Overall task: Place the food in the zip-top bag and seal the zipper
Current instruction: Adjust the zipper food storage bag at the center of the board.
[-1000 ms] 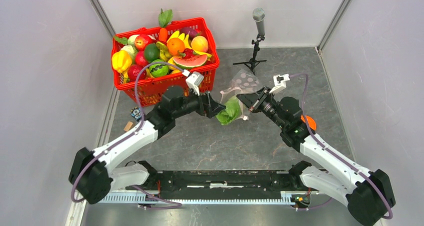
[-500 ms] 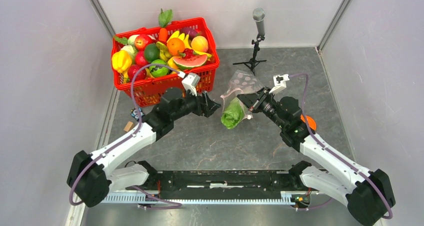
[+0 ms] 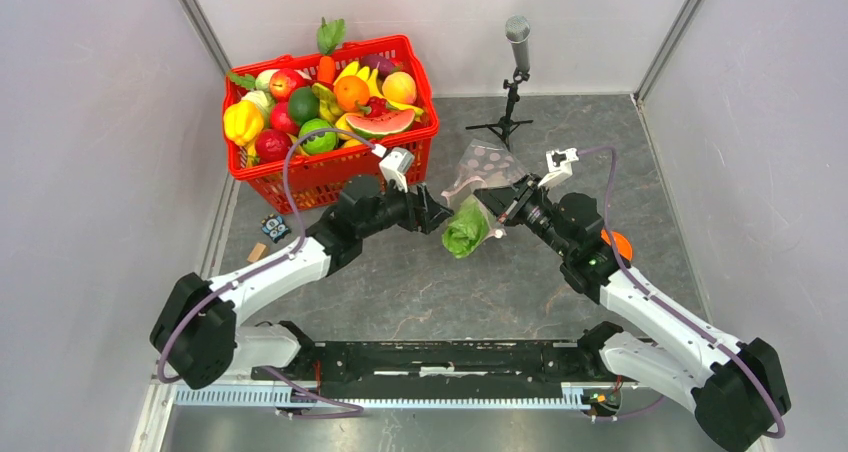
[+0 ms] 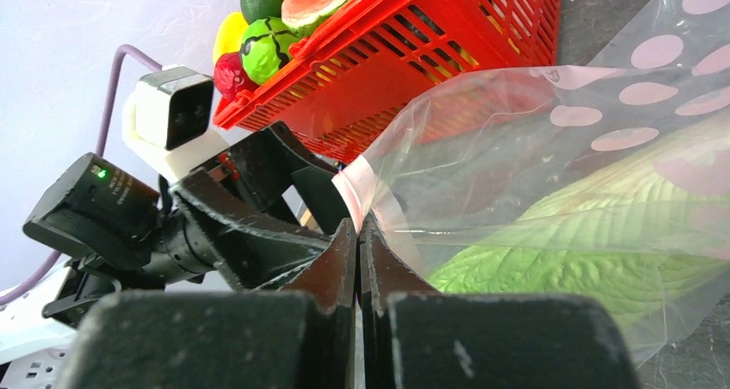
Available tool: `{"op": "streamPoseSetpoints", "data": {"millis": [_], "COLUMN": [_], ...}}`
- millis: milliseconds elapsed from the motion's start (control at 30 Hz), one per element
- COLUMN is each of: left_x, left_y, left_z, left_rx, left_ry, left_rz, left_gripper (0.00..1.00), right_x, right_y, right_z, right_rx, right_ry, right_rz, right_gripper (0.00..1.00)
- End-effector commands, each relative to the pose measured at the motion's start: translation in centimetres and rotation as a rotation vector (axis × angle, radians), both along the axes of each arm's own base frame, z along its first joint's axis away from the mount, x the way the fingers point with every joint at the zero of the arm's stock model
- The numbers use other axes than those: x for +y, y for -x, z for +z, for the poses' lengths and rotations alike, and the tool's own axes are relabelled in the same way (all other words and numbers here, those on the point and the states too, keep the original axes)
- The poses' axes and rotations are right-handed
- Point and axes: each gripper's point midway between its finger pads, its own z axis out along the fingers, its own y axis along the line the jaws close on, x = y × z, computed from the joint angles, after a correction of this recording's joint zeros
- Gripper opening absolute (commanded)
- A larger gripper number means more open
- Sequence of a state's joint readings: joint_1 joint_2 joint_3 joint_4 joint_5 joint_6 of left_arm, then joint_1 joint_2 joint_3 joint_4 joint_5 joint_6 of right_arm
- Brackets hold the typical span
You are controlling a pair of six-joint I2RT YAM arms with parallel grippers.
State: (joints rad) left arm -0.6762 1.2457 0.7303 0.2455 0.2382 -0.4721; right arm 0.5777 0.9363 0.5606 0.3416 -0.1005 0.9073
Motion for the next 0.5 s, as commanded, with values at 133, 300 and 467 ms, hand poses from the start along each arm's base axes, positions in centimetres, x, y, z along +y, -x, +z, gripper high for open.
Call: {"op": "streamPoseSetpoints", "data": {"millis": [133, 300, 467], "left_x": [-0.4, -1.1, -2.9], "left_y": [-4.1, -4.4, -3.3], "left_z": [-1.2, -1.6, -1.1], "left_rx": [-0.021, -0.025, -0.022], "left_ry": [0.008, 0.027, 0.059], "left_rz": [0.16, 0.143, 0.035], "left_gripper": [0.56, 0.49, 0.16], "right_x": [0.5, 0.8, 0.7], "right_y": [0.2, 0.6, 0.3], "right_z": [5.0, 5.5, 4.5], "right_rx": [-0.118, -0.134, -0.117], "right_ry": [-0.061, -0.051, -0.019], "right_rz": [0.038, 0.064, 0.057], "right_gripper": [0.0, 0.0, 0.0]}}
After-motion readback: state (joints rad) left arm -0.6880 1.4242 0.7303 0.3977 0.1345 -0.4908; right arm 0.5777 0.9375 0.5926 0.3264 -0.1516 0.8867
